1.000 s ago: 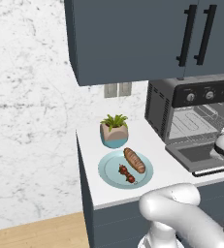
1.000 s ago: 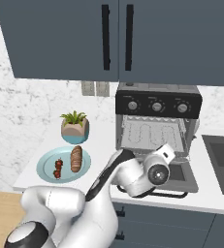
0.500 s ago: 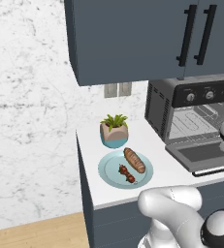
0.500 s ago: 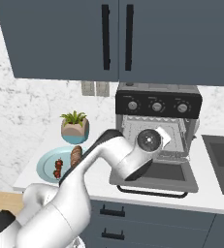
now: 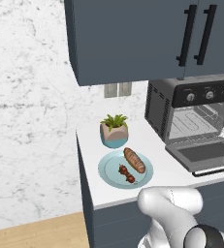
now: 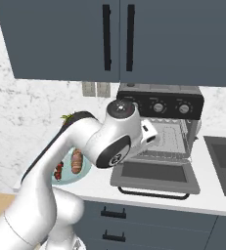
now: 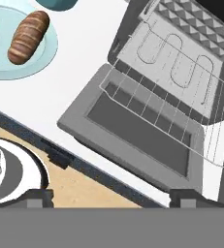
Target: Pick up the kebab skewer and baguette bread, and place them inside the toaster oven. Close the toaster oven door and start by setting the timer.
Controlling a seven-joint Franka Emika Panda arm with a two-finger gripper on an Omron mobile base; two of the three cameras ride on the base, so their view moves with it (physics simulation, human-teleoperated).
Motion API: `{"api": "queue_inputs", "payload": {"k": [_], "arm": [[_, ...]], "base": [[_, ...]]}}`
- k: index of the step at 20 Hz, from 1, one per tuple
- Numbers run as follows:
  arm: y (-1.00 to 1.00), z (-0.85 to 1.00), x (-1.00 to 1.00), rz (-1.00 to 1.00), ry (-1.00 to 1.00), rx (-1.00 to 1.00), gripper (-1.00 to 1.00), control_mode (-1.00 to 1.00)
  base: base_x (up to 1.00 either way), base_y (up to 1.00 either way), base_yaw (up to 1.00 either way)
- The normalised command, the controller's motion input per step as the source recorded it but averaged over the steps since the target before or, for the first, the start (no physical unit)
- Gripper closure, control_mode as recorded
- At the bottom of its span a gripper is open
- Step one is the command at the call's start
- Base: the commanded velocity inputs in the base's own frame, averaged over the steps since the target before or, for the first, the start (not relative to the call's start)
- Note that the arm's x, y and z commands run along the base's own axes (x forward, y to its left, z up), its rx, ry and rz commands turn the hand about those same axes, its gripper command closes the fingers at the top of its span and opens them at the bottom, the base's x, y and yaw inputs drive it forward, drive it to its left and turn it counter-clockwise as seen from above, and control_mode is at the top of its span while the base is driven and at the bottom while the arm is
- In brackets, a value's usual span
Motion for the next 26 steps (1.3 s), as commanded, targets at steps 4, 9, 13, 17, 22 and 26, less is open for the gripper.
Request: {"api": "queue_inputs", "payload": {"k": [4,9,13,17,22,26], "arm": [[1.00,-0.03,-0.61,-0.33,0.00,0.00,-1.00,-1.00],[1.00,0.00,-0.01,-0.08,0.07,0.00,-1.00,-1.00],[1.00,-0.01,0.18,-0.03,0.14,0.06,-1.00,-1.00],[1.00,-0.34,0.36,-0.02,0.16,0.13,-1.00,-1.00],[0.75,-0.60,0.57,0.00,0.08,0.18,-1.00,-1.00],[0.05,-0.63,0.50,0.00,0.04,0.14,-1.00,-1.00]], "base": [[0.00,0.00,0.00],[0.00,0.00,0.00],[0.00,0.00,0.00],[0.00,0.00,0.00],[0.00,0.00,0.00],[0.00,0.00,0.00]]}}
